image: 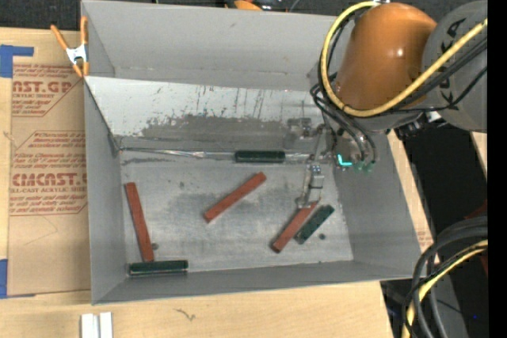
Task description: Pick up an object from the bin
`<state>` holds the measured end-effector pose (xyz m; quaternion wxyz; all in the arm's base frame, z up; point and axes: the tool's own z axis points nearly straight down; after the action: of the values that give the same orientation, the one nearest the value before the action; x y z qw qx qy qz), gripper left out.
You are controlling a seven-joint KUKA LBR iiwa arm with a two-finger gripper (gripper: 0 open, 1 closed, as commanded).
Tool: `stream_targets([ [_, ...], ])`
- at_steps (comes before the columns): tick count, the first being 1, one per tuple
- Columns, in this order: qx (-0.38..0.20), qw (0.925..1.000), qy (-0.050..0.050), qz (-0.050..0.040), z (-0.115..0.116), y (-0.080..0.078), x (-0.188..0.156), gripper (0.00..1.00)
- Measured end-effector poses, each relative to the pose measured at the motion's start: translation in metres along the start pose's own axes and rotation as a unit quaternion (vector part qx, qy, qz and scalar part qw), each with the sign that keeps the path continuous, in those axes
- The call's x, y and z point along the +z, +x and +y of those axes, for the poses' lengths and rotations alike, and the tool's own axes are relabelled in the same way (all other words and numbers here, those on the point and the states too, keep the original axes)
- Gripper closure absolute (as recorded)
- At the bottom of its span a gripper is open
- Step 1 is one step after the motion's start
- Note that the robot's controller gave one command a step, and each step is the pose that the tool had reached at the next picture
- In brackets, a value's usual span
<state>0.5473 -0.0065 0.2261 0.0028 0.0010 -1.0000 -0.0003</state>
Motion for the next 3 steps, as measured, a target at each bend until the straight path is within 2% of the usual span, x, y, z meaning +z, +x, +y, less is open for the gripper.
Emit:
stream_targets([
  [1, -0.19, 0.9817, 0.0, -0.0016, -0.063, 0.046, 0.159, 0.0],
  [2, -0.252, 0.9676, 0.001, -0.0045, -0.051, 0.025, 0.126, 0.0],
  [3, -0.273, 0.9621, 0.001, -0.0033, -0.067, 0.022, 0.122, 0.0],
])
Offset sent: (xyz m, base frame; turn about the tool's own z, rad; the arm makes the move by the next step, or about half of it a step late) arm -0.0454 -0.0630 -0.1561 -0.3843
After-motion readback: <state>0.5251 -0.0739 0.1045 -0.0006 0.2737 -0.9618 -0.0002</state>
